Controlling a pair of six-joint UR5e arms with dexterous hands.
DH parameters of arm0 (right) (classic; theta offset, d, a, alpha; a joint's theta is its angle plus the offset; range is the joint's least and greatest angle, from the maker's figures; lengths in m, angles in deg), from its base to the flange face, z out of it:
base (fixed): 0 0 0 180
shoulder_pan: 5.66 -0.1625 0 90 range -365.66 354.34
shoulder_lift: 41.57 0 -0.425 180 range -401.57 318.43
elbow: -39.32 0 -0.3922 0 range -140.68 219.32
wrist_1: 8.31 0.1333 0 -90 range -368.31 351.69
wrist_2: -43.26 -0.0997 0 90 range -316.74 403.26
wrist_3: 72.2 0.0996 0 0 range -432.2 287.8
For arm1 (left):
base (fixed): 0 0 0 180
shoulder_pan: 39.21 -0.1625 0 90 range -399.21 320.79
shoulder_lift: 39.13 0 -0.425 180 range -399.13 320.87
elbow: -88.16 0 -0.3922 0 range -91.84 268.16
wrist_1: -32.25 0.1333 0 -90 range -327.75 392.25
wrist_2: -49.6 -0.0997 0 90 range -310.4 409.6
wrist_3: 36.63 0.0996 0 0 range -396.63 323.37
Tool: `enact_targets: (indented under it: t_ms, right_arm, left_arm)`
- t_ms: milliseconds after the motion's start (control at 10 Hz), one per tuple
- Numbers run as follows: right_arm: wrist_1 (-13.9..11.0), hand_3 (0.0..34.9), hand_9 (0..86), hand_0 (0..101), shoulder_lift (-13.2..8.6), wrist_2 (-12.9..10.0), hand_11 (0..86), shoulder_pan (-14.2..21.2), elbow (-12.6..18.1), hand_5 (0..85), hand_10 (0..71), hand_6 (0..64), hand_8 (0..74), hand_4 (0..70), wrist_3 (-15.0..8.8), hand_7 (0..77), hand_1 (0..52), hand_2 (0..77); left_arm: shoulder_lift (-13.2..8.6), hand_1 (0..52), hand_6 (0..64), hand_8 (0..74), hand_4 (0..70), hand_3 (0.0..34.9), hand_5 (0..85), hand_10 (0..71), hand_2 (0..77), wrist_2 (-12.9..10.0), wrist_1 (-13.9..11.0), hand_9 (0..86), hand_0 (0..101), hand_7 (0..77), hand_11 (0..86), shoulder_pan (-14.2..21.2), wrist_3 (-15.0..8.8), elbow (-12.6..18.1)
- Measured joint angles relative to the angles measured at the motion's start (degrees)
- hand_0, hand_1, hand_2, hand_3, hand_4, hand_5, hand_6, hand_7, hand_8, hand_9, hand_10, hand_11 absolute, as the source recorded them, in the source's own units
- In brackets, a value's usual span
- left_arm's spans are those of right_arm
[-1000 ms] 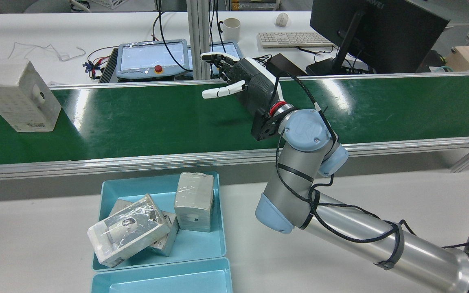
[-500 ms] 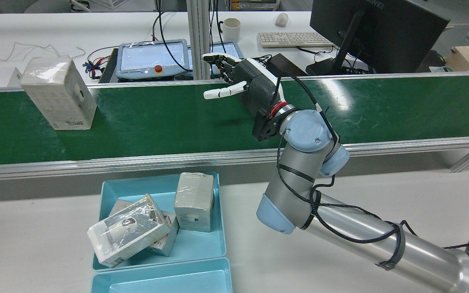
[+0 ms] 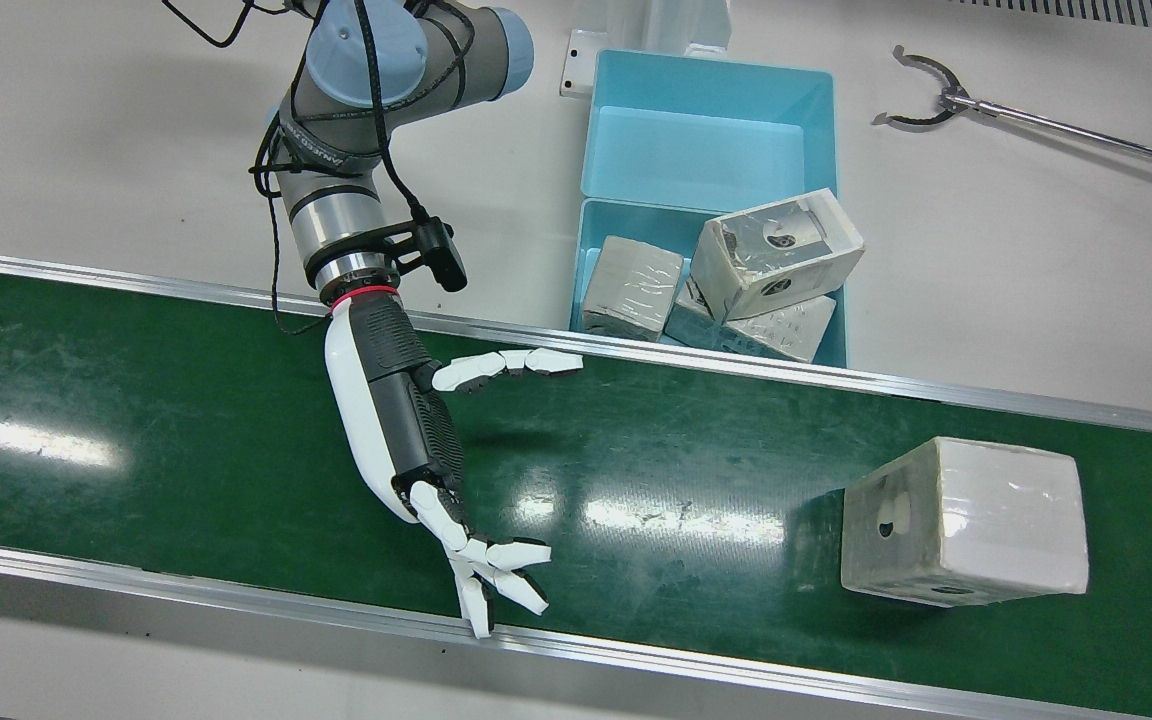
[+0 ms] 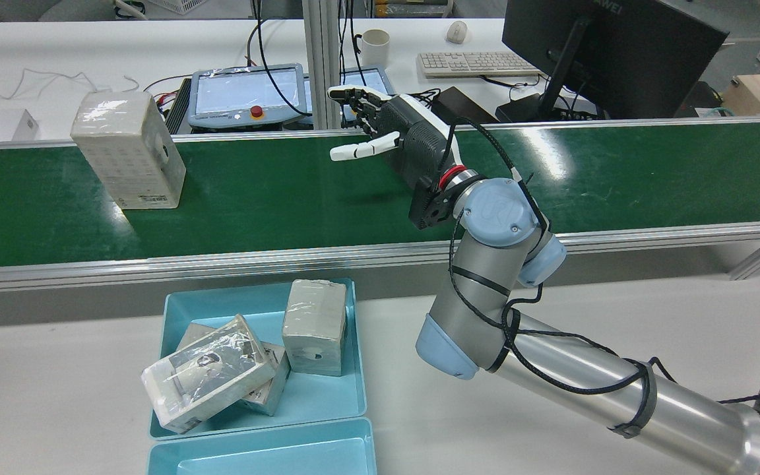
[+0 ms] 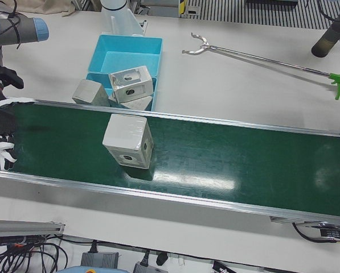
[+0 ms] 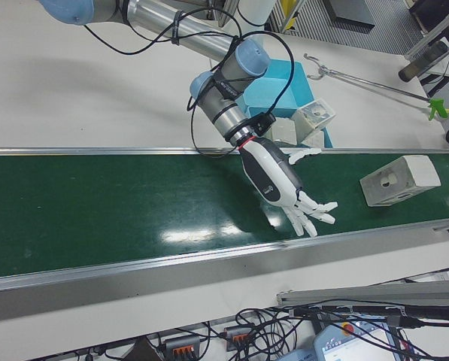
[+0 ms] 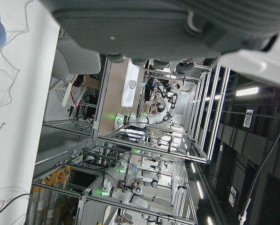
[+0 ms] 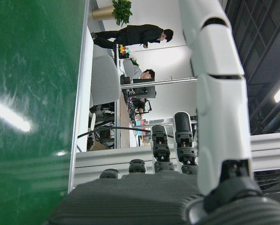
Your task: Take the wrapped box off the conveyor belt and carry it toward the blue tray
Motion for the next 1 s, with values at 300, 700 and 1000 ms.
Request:
enact_targets:
  t_ms: [300,700,1000]
  right_arm:
    - [-0.01,5.7,3.8,50,0.0,-0.11,0.5,0.13,-0.17,27.8,0.0,6.0,1.1,12.5,-0.2,8.7,17.5,14.7]
    - [-0.06,4.8,3.8,50,0.03,-0.1,0.5,0.25,-0.2,27.8,0.0,6.0,1.1,10.9,-0.32,8.2,15.8,12.0]
    - [-0.07,4.9,3.8,50,0.03,-0.1,0.5,0.52,-0.41,27.3,0.0,6.0,1.1,10.9,-0.43,8.2,16.4,14.2]
  left_arm:
    - [0.0,0.0,0.5,0.5,0.0,0.0,1.1,0.5,0.5,0.0,0.0,0.0,0,0.0,0.5,0.0,0.0,0.0]
    - [0.0,0.0,0.5,0.5,0.0,0.0,1.1,0.5,0.5,0.0,0.0,0.0,0,0.0,0.5,0.0,0.0,0.0]
    - [0.0,0.0,0.5,0.5,0.0,0.0,1.1,0.5,0.5,0.0,0.0,0.5,0,0.0,0.5,0.0,0.0,0.0]
